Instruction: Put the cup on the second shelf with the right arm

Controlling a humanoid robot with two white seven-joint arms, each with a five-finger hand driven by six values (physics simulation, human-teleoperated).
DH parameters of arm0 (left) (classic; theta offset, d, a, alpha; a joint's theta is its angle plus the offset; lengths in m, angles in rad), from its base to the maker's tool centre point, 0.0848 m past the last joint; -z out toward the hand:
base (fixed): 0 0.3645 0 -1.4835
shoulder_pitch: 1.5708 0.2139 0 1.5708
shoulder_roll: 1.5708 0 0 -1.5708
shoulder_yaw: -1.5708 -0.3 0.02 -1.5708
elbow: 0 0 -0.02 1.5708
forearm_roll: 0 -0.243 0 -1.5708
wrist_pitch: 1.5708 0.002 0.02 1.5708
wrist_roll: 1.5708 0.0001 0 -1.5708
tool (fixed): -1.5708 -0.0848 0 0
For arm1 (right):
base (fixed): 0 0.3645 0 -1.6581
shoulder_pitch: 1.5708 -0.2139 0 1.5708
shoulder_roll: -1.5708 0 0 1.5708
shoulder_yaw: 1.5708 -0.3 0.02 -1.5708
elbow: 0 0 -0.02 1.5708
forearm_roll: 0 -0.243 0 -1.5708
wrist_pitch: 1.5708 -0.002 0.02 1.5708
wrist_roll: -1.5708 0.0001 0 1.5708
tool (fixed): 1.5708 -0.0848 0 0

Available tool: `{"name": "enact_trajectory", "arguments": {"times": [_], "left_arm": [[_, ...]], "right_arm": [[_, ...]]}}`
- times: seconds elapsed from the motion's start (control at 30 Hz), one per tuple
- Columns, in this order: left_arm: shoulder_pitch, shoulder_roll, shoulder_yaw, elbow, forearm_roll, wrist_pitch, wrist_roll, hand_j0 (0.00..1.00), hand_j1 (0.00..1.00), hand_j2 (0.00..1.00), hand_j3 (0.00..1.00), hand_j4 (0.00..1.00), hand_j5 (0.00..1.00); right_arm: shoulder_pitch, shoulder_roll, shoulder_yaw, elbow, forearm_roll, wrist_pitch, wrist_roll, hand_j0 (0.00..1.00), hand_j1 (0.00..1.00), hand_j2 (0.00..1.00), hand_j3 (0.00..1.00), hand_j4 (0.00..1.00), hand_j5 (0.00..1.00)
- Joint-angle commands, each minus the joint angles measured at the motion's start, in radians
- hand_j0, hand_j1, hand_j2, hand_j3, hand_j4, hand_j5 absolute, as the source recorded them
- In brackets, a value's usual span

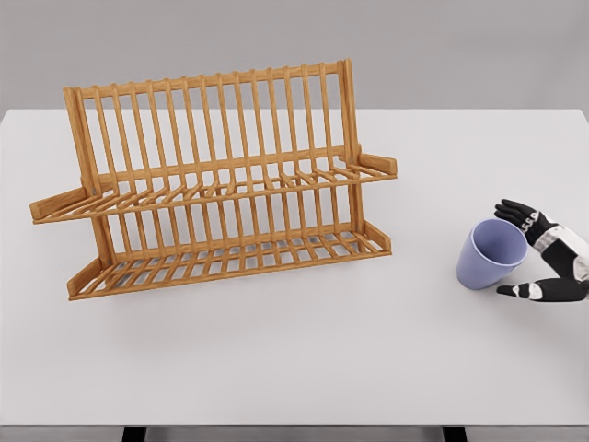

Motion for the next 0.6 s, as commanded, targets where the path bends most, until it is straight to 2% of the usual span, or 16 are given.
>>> {"name": "enact_trajectory", "arguments": {"times": [0.0,0.57], "left_arm": [[0.0,0.0,0.0,0.001,0.0,0.0,0.0,1.0,1.0,1.0,1.0,1.0,1.0],[0.0,0.0,0.0,0.001,0.0,0.0,0.0,1.0,1.0,1.0,1.0,1.0,1.0]], "right_arm": [[0.0,0.003,0.001,-0.001,-0.005,0.001,0.0,1.0,1.0,1.0,1.0,1.0,1.0],[-0.006,0.017,0.011,-0.002,0.013,0.001,0.0,1.0,1.0,1.0,1.0,1.0,1.0]]}}
